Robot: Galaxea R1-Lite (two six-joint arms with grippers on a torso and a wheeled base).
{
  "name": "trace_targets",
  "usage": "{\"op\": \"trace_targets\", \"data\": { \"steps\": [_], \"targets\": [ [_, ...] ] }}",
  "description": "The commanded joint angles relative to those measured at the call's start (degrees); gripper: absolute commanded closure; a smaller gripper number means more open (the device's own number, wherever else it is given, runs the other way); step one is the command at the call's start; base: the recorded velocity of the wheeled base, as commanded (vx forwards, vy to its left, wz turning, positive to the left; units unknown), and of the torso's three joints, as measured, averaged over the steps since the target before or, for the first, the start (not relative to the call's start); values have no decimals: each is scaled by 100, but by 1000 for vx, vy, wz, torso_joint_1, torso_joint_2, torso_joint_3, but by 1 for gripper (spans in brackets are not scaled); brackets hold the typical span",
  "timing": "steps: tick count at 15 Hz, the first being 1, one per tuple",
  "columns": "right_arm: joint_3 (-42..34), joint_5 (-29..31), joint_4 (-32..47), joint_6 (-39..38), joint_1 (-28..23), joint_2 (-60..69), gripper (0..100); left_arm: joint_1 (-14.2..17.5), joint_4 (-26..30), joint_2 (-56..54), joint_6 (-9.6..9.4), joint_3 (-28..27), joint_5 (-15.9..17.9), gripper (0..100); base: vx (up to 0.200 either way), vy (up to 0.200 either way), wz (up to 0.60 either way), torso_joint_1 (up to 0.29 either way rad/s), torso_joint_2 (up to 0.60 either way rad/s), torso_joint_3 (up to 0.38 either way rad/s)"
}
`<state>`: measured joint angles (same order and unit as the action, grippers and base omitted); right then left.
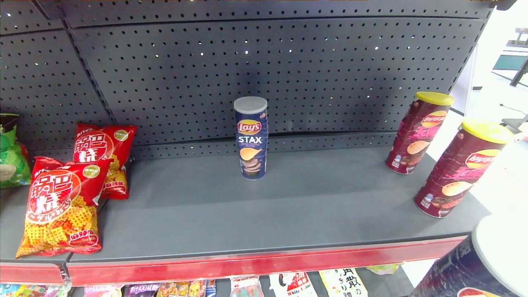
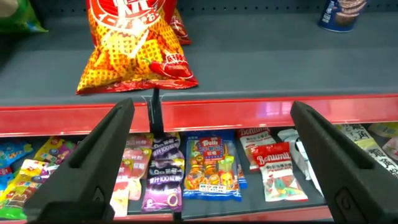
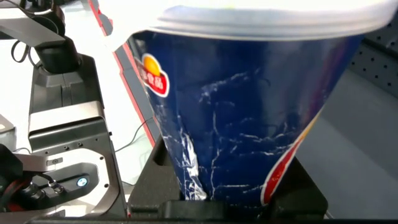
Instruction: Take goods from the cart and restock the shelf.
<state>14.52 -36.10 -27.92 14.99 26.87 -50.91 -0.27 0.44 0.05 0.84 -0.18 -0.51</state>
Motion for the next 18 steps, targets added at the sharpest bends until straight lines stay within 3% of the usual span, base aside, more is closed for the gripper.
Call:
{"op": "trace_targets", "data": {
  "steps": [1, 18],
  "targets": [
    [-2, -3, -3, 3, 3, 2, 100, 0, 0, 4, 4, 1, -2, 0, 0, 0, 0, 0, 0, 0],
    [-204, 15, -3, 3, 3, 151, 100, 0, 0, 4, 4, 1, -2, 0, 0, 0, 0, 0, 0, 0]
  ]
}}
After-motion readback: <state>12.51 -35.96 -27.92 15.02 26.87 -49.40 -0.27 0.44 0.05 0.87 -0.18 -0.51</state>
